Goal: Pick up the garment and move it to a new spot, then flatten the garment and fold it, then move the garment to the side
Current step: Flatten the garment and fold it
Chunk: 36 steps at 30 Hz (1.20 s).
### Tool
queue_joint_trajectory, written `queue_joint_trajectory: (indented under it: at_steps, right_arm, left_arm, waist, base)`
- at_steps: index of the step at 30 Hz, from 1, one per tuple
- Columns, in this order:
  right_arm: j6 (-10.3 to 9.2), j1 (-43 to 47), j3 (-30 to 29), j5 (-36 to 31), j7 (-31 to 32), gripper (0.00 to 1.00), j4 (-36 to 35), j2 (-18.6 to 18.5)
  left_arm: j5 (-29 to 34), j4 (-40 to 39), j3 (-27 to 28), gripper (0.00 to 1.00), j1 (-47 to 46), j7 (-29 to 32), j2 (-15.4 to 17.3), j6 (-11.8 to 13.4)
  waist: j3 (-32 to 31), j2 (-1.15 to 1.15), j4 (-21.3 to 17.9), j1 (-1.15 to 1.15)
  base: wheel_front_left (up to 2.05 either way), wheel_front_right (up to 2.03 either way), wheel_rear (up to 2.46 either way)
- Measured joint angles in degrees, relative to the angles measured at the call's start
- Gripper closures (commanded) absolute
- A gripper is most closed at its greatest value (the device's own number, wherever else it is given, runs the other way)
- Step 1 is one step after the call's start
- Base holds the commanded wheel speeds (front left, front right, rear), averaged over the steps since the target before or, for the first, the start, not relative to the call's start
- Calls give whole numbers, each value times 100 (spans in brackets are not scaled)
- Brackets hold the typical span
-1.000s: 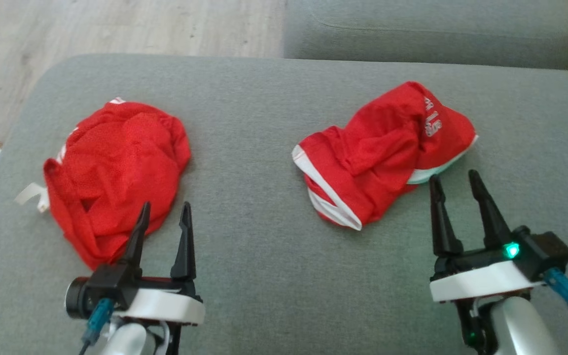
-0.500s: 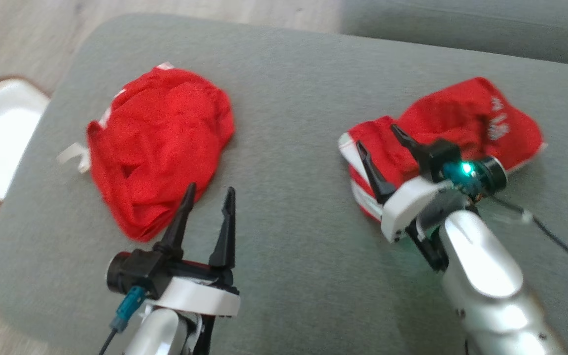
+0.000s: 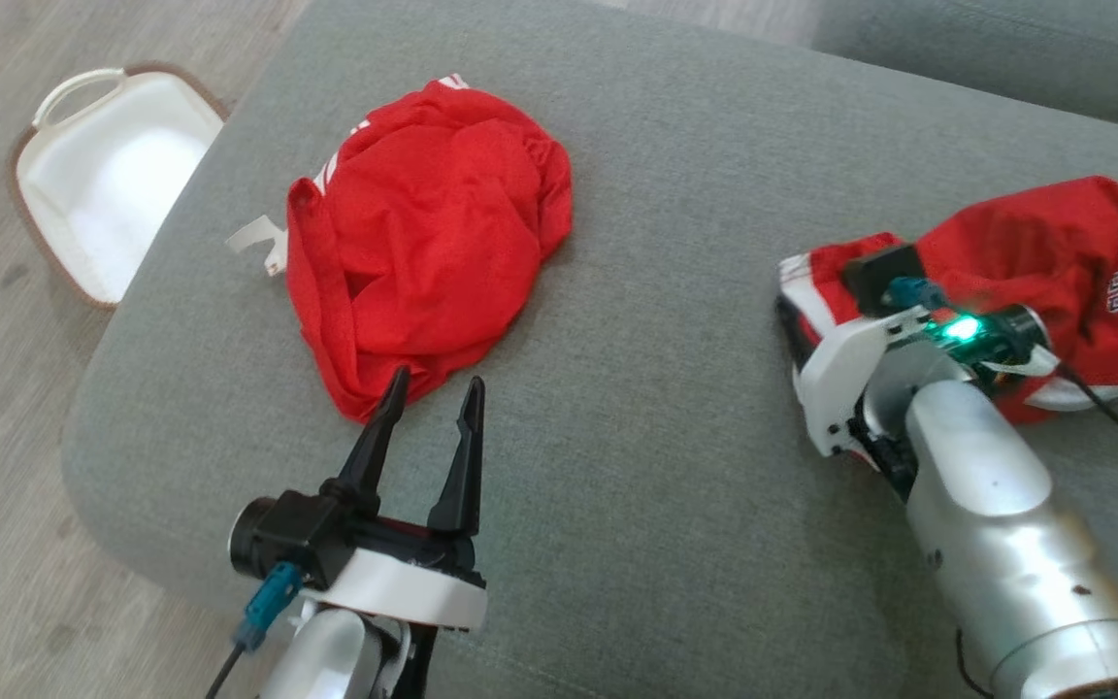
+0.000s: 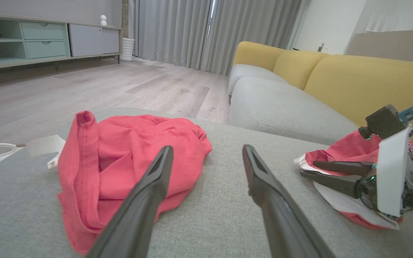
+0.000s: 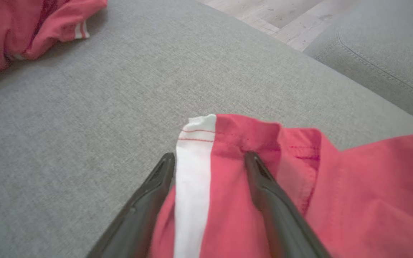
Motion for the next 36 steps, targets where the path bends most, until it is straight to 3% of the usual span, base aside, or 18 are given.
queue_joint_trajectory:
  at_steps: [2,3,4,8,18,25,28,30,31,32,36]
  right_arm:
    - [0,-64,-168,-76,-104,2,132,0]
    - [0,-88,-230,-114,-146,64,213,-1]
    - [0,-102,-249,-118,-202,100,261,-1]
    - [0,-148,-305,-45,-570,100,333,-1]
    - [0,-470,430,1633,-1708,100,-494,0]
    - [0,-488,-415,2093,-1911,100,-1292,-1]
    - [0,37,-878,2106,-1784,100,-1584,0]
    - [0,892,-1379,2029,-1630,100,-1791,5]
    - [0,1184,-1512,2027,-1556,62,-1833,8]
    - [0,1457,-1595,2014,-1456,0,-1859,7]
    - [0,2125,-1872,1915,-1415,0,-2050,78]
  left_arm:
    - [-41,-9,-25,0,-1,0,-1,8]
    - [-59,-20,-40,0,-1,0,-1,10]
    - [-78,-30,-48,0,-1,0,-2,14]
    - [-78,-32,-57,0,-1,0,-3,66]
    - [-67,-37,40,0,-2,0,-5,110]
    - [92,-84,241,0,5,0,-7,108]
    - [123,-100,356,0,12,0,-8,101]
    - [134,-102,370,0,15,0,-8,54]
    - [138,-102,368,0,15,0,-9,51]
    - [151,-101,368,0,14,0,-9,49]
    - [236,-89,367,0,13,0,-9,5]
  waist:
    - [28,0,41,0]
    - [40,0,53,0]
    - [43,0,54,0]
    - [42,0,-14,0]
    - [-140,0,-503,0]
    - [-278,0,-1021,0]
    - [-319,0,-1270,0]
    - [-336,0,-1519,0]
    - [-338,0,-1600,0]
    - [-338,0,-1679,-1]
    - [-324,0,-1979,0]
  base:
    - [0,0,0]
    - [0,0,0]
    - [0,0,0]
    - [0,0,0]
    - [0,0,0]
    - [0,0,0]
    - [0,0,0]
    - [0,0,0]
    - [0,0,0]
    - [0,0,0]
    - [0,0,0]
